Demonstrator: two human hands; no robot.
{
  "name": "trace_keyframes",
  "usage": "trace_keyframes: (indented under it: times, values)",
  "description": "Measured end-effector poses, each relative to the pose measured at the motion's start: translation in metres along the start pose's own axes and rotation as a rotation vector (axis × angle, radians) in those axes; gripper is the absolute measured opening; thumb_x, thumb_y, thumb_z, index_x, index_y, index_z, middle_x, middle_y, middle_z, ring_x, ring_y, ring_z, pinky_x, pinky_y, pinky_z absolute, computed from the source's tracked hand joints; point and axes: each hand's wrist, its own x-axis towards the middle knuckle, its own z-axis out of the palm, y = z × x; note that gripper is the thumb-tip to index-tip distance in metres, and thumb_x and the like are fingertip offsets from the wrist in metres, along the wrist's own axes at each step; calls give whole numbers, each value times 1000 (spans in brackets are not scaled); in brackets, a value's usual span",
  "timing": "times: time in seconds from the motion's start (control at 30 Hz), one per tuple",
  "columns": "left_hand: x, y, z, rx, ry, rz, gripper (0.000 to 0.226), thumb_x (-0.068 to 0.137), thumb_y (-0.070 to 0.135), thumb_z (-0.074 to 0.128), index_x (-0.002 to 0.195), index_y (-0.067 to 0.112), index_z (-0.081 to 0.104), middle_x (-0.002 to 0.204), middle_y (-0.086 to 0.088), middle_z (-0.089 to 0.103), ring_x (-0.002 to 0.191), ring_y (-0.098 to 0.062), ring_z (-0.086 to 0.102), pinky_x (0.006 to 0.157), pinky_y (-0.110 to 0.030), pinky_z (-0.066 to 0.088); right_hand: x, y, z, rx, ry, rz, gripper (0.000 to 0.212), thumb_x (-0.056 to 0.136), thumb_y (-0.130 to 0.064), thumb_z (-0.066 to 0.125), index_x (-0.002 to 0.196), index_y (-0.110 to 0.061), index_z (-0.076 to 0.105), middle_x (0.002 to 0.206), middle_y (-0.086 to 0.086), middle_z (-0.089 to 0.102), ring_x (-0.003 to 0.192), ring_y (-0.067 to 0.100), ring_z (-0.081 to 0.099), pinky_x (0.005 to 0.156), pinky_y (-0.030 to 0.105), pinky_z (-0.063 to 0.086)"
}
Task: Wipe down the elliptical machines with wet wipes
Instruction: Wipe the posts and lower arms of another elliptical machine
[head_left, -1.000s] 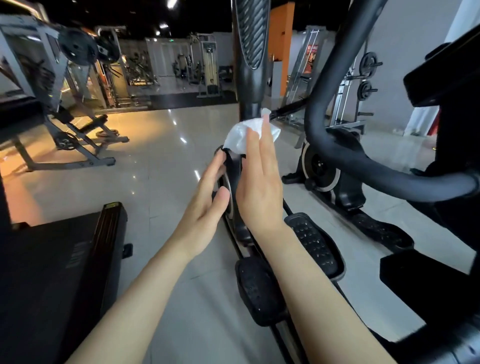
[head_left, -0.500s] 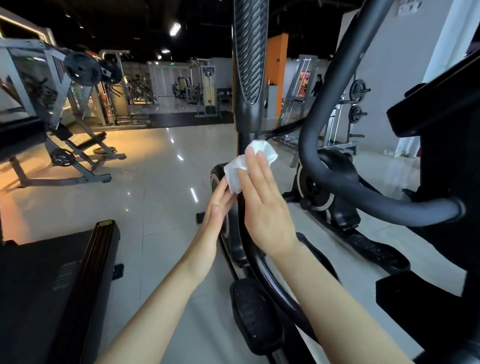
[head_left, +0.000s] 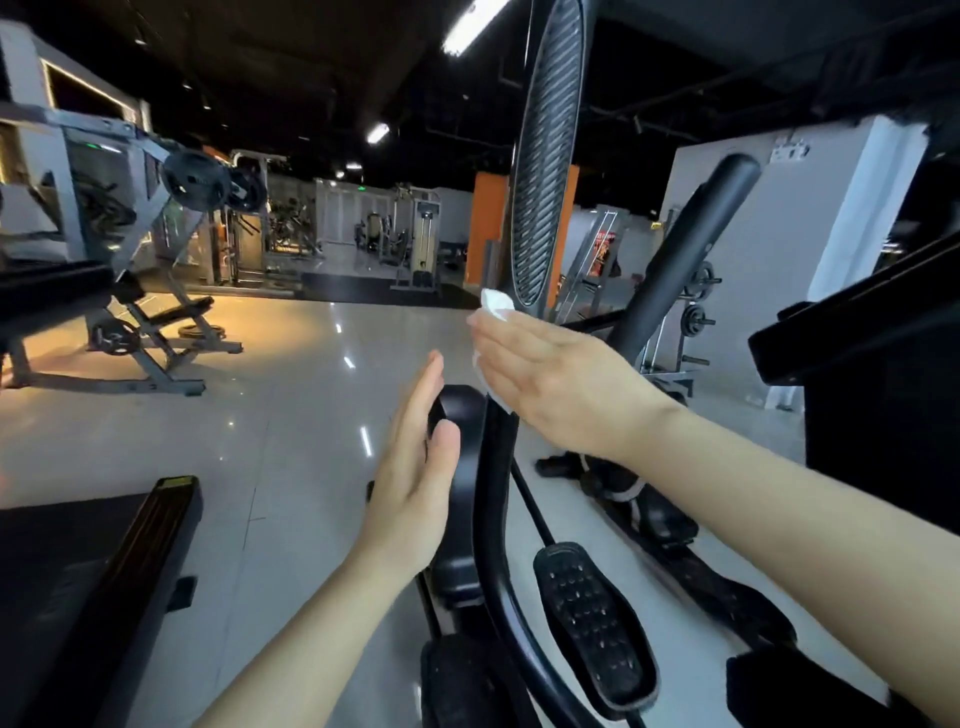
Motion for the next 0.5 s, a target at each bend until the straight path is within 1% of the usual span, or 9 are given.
trace_keyframes:
  times: [0.1, 0.17, 0.2, 0.3, 0.37, 0.4, 0.47, 0.5]
  values:
    - [27, 16, 1, -61, 74, 44, 54, 88, 66, 28, 140, 50, 27, 148, 36, 28, 140, 11, 27, 107, -3, 21, 30, 60, -20, -139, -23, -27, 35, 91, -14, 49, 116, 0, 68, 118, 17, 67, 126, 34, 54, 111, 44, 40]
    - [44, 22, -1, -91, 98, 74, 55, 86, 68, 27, 138, 50, 29, 146, 35, 31, 139, 11, 29, 105, -1, 24, 44, 96, -33, -229, -49, 14, 33, 92, -12, 50, 117, 2, 66, 118, 17, 66, 125, 34, 53, 111, 44, 38]
    - [48, 23, -2, -98, 109, 94, 55, 86, 68, 28, 138, 50, 30, 146, 35, 31, 138, 11, 29, 105, -2, 24, 47, 104, -36, -225, -42, 34, 33, 92, -9, 47, 117, 2, 66, 119, 18, 65, 126, 34, 52, 112, 44, 37]
    - [61, 32, -3, -71, 172, 182, 49, 90, 62, 31, 136, 47, 36, 152, 33, 26, 141, 8, 26, 110, -6, 23, 41, 98, -33, -83, -36, -8, 39, 95, -3, 33, 109, 2, 69, 113, 17, 67, 122, 34, 55, 114, 42, 33]
    - [70, 40, -4, -2, 222, 272, 43, 94, 55, 34, 136, 45, 39, 156, 29, 22, 143, 9, 21, 111, -7, 20, 34, 91, -31, 39, -54, -120, 44, 100, -3, 28, 103, 1, 72, 106, 14, 69, 113, 33, 61, 110, 41, 37]
    - [75, 44, -5, 28, 232, 315, 43, 95, 52, 36, 137, 43, 40, 157, 28, 22, 143, 8, 19, 114, -12, 20, 35, 97, -33, 96, -46, -191, 45, 102, -3, 27, 102, 1, 72, 104, 14, 70, 110, 34, 63, 107, 42, 41]
    - [90, 53, -1, 75, 224, 378, 45, 97, 47, 42, 141, 37, 40, 157, 26, 22, 145, 5, 19, 118, -26, 21, 44, 128, -40, 112, -25, -265, 39, 101, -2, 31, 104, 0, 70, 110, 15, 68, 113, 34, 61, 100, 45, 49]
    - [98, 58, 3, 94, 218, 389, 47, 97, 45, 46, 142, 36, 39, 157, 26, 22, 145, 6, 18, 117, -26, 21, 50, 149, -46, 71, -18, -252, 36, 101, -2, 32, 107, -1, 68, 115, 15, 65, 117, 33, 59, 98, 45, 50]
